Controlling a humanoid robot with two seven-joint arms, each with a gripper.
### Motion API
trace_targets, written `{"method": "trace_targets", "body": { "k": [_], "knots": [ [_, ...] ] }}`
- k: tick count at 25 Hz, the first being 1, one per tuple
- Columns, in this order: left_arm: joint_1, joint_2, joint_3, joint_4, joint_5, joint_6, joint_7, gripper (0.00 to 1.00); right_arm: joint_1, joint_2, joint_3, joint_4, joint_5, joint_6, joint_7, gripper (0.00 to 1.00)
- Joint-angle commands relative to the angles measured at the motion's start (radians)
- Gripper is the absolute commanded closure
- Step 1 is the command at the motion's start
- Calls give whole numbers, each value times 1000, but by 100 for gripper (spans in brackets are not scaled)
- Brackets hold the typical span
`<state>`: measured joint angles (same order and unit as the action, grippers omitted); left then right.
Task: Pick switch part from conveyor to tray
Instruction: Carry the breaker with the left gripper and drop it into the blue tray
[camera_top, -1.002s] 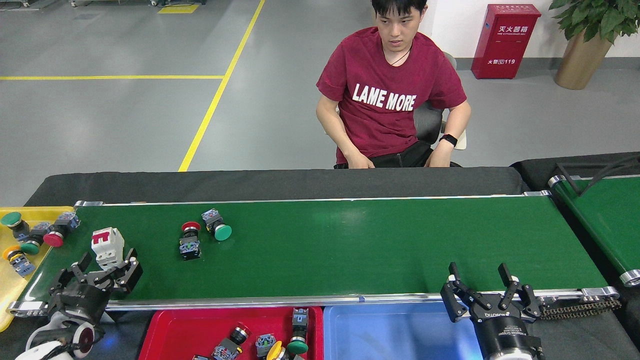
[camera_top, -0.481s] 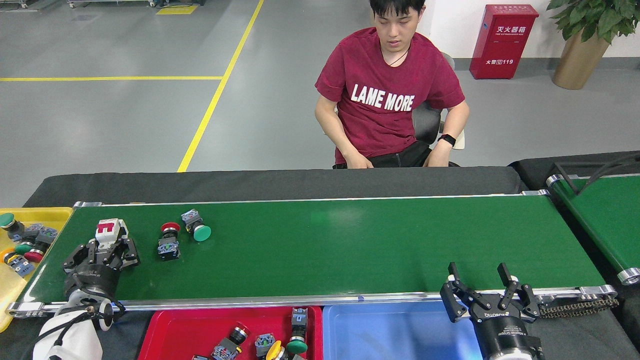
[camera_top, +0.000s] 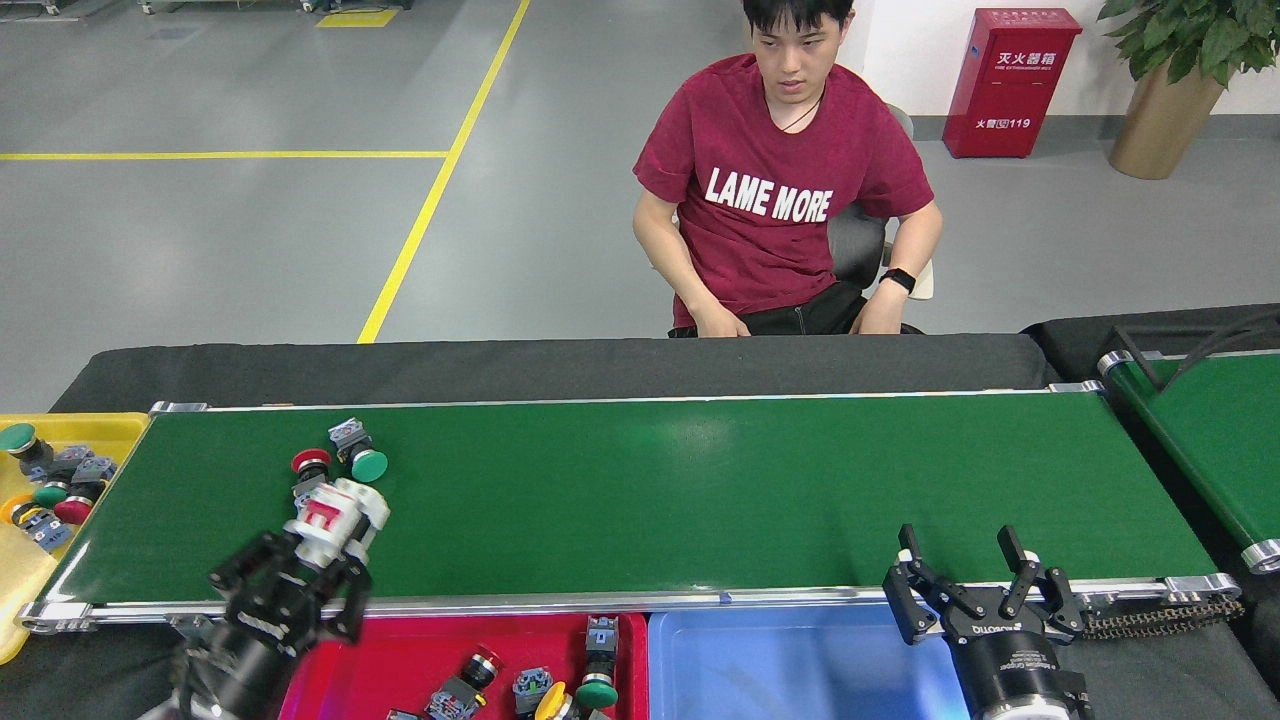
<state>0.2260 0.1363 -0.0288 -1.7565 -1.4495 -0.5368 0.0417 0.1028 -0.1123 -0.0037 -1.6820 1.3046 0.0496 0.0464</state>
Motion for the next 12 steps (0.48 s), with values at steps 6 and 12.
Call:
{"method": "trace_targets", "body": {
  "k": [6, 12],
  "knots": [
    [27, -133, -212, -20, -126, -12, -28, 97, 9, -60, -25, -27, -68, -28, -5, 3],
    [-73, -261, -431, -12, -212, 104, -105, 93, 11, -58, -25, -28, -68, -28, -7, 3]
  ]
}}
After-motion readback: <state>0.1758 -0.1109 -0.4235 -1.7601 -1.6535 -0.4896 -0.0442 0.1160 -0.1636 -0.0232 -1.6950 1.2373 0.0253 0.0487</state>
